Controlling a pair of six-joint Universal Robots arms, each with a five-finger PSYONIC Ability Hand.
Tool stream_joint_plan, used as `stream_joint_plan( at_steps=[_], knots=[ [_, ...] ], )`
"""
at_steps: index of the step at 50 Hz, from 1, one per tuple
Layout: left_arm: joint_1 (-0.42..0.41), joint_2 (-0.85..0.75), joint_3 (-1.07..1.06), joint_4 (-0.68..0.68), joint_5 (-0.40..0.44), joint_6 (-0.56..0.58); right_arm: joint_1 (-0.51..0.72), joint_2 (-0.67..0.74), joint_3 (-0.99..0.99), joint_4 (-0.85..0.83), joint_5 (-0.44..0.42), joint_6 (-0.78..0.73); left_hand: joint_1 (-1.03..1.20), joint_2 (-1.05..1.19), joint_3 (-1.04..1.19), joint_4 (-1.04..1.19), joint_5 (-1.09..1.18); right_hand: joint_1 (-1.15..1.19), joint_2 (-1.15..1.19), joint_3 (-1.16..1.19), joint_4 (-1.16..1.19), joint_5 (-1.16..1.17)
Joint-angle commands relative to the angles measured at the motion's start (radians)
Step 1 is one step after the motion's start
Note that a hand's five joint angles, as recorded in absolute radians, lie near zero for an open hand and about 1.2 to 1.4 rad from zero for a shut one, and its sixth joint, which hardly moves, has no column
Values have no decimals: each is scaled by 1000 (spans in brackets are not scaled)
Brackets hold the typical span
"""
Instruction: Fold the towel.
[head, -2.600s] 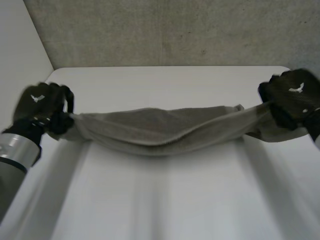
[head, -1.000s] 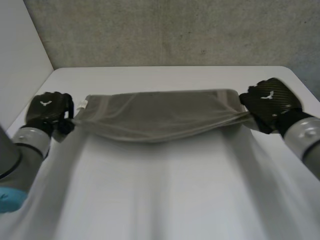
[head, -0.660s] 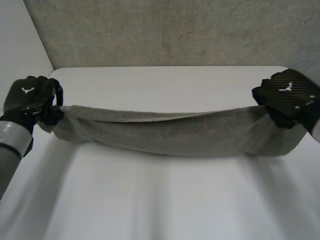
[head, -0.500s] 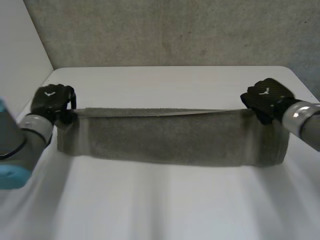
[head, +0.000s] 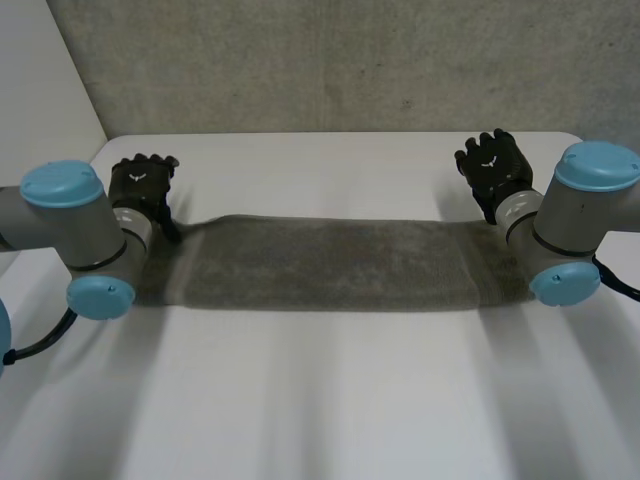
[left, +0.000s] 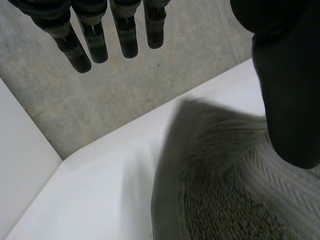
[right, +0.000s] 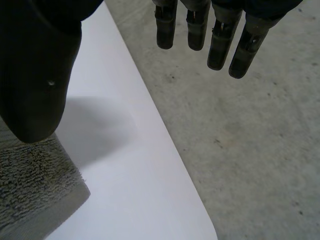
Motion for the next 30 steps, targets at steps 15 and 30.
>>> stream_joint_plan(
  at_steps=[15,30],
  knots=[
    [-7,344,-449,89,0,-11,-51,-425,570,105,40,172,-89,-84,-76,-87,-220,-39,-50,-47,-59,-36],
    [-23,378,-544,209,-3,-108,-143,-261,535,102,31,159,-89,-84,-76,-87,-220,507,496,500,488,511]
  ],
)
